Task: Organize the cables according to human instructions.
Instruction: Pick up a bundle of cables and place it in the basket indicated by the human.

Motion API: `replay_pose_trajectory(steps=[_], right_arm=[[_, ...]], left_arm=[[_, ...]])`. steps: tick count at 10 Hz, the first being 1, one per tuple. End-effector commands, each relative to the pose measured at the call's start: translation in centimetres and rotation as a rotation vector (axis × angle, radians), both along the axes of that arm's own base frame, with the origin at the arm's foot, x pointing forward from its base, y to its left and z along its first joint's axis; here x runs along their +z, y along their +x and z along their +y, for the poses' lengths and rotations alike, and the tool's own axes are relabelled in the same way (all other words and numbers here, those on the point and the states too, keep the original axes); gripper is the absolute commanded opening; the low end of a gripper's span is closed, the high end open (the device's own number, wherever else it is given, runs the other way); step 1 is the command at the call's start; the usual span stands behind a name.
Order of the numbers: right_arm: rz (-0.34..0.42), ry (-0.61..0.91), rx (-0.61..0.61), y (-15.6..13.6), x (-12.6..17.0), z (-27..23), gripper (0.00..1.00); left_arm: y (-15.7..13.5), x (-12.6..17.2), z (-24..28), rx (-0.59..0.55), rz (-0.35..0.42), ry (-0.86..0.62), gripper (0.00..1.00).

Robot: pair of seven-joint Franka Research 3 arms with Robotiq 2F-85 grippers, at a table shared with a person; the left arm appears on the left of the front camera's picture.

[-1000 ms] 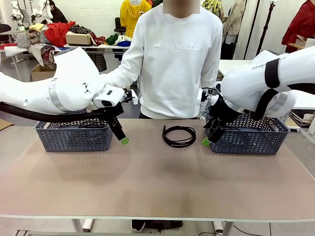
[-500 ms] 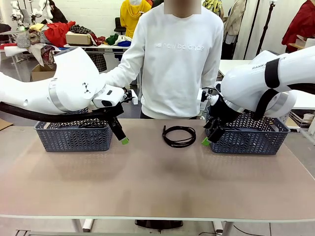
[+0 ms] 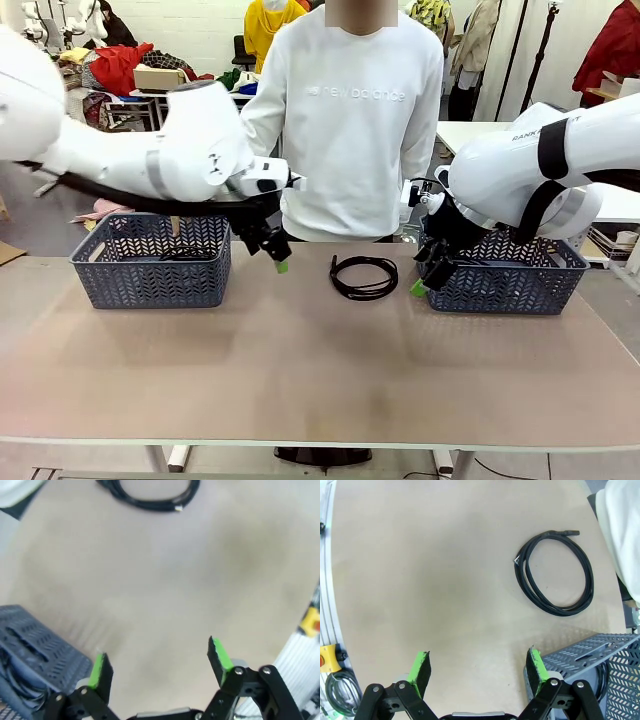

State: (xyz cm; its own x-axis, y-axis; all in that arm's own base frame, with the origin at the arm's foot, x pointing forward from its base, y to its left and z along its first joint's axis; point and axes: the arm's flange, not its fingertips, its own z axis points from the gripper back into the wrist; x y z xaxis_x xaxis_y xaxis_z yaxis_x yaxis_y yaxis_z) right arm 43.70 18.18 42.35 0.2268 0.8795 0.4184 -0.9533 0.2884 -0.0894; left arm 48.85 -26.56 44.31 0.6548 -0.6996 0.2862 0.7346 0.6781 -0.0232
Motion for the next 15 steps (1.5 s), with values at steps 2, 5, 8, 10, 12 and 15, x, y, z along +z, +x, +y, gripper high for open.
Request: replay_pose_trajectory(steps=[2, 5, 8, 10, 12, 15], right_arm=[[-0.004, 0.0, 0.008, -0.1, 0.1, 0.0, 1.0], [-0.004, 0.0, 0.008, -0.1, 0.1, 0.0, 1.0], [-0.004, 0.0, 0.008, -0.1, 0.1, 0.0, 1.0], [-0.004, 0.0, 0.008, -0.1, 0.1, 0.0, 1.0], [-0.004, 0.0, 0.008, -0.1, 0.1, 0.0, 1.0], [-0.004, 0.0, 0.008, -0.1, 0.1, 0.0, 1.0]], left_arm=[[4.6, -0.6, -5.0, 0.103, 0.105, 0.079, 1.0], [6.9, -2.4, -8.0, 0.145, 0.126, 0.109, 1.0], [6.7, -3.1, -7.9, 0.131, 0.132, 0.092, 1.0], [6.7, -3.1, -7.9, 0.131, 0.132, 0.092, 1.0], [6.7, -3.1, -7.9, 0.131, 0.132, 0.092, 1.0], [7.7, -3.9, -8.9, 0.198, 0.147, 0.052, 1.0]])
